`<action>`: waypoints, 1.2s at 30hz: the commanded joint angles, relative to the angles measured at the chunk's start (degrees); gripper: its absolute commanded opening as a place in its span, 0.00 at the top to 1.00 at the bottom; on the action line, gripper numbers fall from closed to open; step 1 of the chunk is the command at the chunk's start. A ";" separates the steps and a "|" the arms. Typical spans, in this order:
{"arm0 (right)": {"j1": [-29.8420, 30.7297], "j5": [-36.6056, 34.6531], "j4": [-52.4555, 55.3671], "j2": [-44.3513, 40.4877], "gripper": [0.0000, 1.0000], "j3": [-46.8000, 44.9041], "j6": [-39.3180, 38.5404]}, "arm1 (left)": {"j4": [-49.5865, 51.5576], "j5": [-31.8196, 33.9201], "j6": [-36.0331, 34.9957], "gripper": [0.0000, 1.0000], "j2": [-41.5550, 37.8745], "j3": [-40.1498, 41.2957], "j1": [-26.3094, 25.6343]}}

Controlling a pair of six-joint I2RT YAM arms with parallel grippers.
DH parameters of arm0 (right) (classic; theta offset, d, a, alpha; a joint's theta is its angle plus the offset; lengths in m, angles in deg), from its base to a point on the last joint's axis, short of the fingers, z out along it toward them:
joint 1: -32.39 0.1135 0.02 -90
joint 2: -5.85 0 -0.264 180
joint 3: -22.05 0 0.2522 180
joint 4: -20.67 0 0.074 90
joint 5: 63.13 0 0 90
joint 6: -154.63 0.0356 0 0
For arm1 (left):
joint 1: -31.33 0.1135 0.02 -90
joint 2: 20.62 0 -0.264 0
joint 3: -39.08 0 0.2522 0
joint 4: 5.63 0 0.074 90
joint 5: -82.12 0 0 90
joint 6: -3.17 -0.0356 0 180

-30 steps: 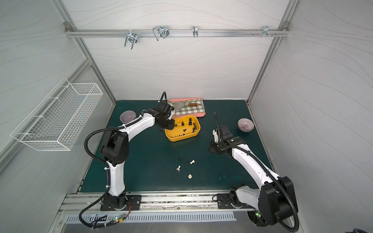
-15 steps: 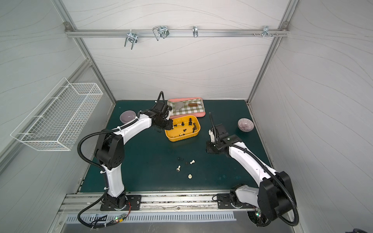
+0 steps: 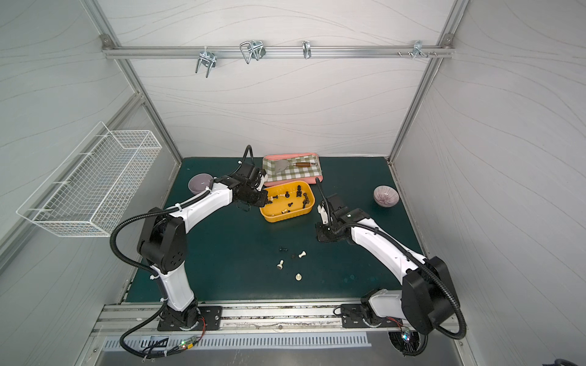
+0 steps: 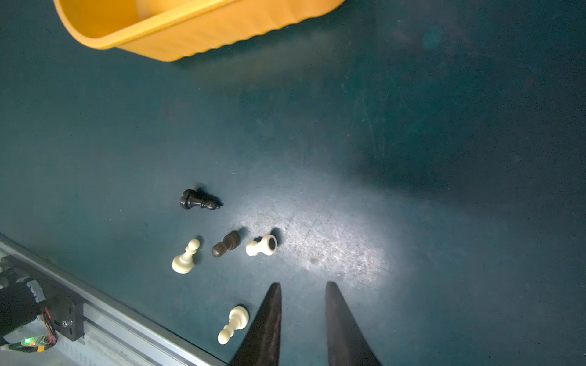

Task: Put the chess pieces into the storage box
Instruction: Pick up the chess piece at the center of the board.

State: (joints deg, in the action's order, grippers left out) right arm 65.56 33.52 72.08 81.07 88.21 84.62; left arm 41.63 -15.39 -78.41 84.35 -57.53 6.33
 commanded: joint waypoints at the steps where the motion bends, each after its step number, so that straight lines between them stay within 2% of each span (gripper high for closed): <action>1: 2.59 -0.98 1.99 1.35 0.73 1.30 0.01 | -2.00 0.46 0.36 0.76 -2.45 0.99 0.51; 16: 11.69 -3.71 2.17 7.89 0.71 5.43 1.36 | -2.81 0.73 1.59 0.76 -7.27 6.96 0.85; 36: 15.23 -5.49 1.92 8.18 0.71 5.52 2.87 | -3.08 1.18 2.58 0.76 -12.14 11.61 0.83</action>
State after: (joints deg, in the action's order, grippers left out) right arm 80.11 28.93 72.80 88.83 92.86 86.34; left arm 40.08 -14.74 -76.27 73.88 -46.47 6.92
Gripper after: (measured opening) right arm 0.294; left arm 0.245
